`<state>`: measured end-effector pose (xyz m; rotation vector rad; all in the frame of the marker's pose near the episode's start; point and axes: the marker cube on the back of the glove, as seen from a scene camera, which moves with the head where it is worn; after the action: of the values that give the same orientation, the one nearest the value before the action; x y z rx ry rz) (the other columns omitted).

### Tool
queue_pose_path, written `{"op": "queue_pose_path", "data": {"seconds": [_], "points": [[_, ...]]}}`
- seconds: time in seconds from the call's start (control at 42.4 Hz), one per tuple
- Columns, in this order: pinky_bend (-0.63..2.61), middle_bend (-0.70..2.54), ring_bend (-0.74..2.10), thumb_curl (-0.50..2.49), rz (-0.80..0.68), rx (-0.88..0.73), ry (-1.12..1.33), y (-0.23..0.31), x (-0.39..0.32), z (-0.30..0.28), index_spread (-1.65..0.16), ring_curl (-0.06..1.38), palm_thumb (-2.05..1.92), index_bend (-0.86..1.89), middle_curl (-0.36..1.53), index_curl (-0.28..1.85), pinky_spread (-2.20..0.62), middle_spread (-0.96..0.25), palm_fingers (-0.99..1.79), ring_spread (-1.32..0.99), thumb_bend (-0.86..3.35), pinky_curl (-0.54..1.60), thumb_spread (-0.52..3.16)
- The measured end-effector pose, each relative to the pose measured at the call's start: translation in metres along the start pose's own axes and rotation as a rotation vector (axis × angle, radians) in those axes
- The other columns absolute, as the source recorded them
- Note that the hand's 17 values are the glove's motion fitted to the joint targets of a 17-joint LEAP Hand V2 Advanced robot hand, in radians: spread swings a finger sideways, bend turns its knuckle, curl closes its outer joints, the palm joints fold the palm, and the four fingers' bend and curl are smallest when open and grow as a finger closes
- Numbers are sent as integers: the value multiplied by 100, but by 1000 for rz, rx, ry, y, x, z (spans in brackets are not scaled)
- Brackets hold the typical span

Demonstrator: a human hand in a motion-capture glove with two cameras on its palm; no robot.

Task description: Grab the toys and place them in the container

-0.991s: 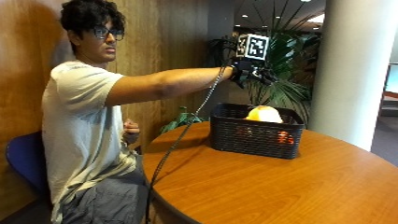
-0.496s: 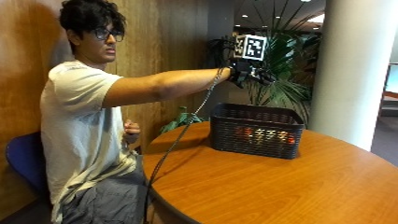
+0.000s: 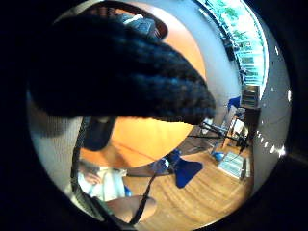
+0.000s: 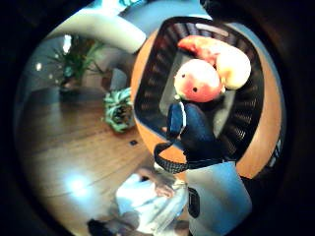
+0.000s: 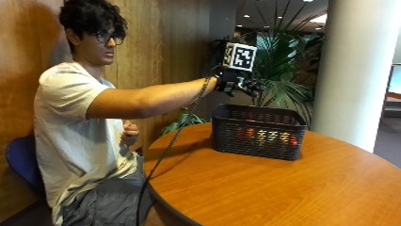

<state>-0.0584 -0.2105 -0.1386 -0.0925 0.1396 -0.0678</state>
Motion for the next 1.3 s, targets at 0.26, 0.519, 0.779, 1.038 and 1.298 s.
{"op": "queue_pose_path", "data": {"seconds": [0.26, 0.519, 0.779, 1.038, 1.298], "points": [[116, 12, 18, 46, 6, 127, -24, 56, 29, 33, -30, 42, 15, 22, 23, 50, 6, 4, -10, 8, -1, 31, 143], [112, 13, 19, 42, 23, 168, -84, 145, 49, 66, -30, 41, 15, 23, 22, 51, 6, 4, -7, 7, -1, 31, 144], [109, 14, 19, 39, 32, 134, -67, 206, 49, 117, -30, 40, 16, 24, 21, 51, 6, 4, -6, 6, -1, 30, 145], [106, 15, 18, 38, 106, 118, -99, 218, 62, 150, -30, 38, 16, 25, 22, 51, 7, 4, -6, 6, -1, 30, 146], [104, 15, 18, 36, 99, 114, -112, 220, 68, 161, -30, 37, 17, 27, 22, 52, 7, 4, -5, 6, 0, 30, 147]]}}
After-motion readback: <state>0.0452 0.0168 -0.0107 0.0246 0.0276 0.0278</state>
